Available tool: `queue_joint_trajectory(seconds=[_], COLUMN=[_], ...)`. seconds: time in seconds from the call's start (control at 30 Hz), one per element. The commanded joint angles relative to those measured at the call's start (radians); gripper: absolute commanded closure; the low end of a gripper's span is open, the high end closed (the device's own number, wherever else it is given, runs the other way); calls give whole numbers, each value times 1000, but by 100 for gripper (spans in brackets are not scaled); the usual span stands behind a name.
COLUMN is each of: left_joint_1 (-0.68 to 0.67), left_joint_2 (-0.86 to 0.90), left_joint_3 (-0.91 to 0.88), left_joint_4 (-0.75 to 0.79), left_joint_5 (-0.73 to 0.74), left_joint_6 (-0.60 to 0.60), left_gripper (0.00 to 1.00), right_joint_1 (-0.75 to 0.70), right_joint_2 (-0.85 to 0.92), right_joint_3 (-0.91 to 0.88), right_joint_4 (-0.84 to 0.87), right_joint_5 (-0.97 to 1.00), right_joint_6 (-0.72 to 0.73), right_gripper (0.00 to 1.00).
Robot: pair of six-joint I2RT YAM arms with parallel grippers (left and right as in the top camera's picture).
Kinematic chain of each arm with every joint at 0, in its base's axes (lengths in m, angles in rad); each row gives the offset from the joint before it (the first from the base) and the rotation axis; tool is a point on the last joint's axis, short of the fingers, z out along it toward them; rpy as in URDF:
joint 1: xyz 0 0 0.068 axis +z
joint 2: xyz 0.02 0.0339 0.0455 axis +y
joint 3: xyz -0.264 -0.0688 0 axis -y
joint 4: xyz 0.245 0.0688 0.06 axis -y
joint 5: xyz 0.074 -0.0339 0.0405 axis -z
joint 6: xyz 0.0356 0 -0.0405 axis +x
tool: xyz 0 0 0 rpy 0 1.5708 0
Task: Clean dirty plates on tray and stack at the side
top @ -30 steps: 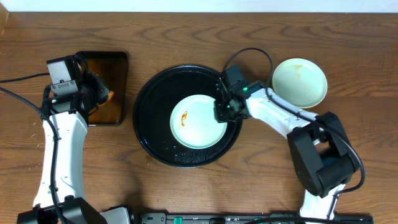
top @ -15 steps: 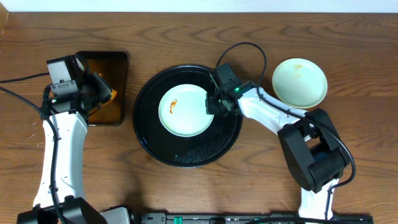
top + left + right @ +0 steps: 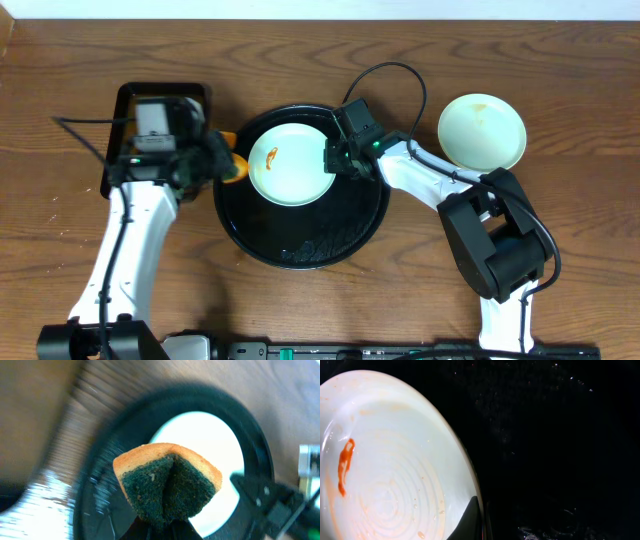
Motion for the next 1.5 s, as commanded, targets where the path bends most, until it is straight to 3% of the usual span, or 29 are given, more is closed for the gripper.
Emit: queue_joint_trajectory(seconds=[0.0, 0.17, 0.37, 0.5, 0.7, 0.87, 1.0, 1.3, 1.47], left_joint_1=[-79, -187, -218, -218, -218, -218, -218, -225, -267], left_joint_2=[5, 21, 114, 186, 274, 282, 285, 285, 285], left_joint_3=[-36, -138, -150, -150, -150, -150, -150, -150, -150], left_joint_4=[15, 204, 332, 364, 373, 395, 391, 376, 325], left_joint_5=[20, 12, 12, 13, 13, 13, 105, 135, -6], left_joint_6=[-9, -10, -10, -10, -9, -10, -10, -302, -467], left_gripper=[92, 92, 92, 92, 92, 92, 92, 92, 92], right_joint_1=[7, 29, 76, 71, 43, 43, 53, 72, 72], right_joint_2=[40, 40, 40, 39, 36, 37, 37, 38, 38], right_joint_3=[2, 2, 3, 18, 133, 139, 139, 139, 139], right_joint_4=[-1, -1, -65, -129, -367, -432, -420, -395, -394], right_joint_5=[92, 88, 39, 34, 35, 34, 25, 24, 24], right_joint_6=[16, 16, -6, -8, -161, -297, -310, -309, -308], right_gripper=[99, 99, 99, 99, 99, 99, 99, 99, 99])
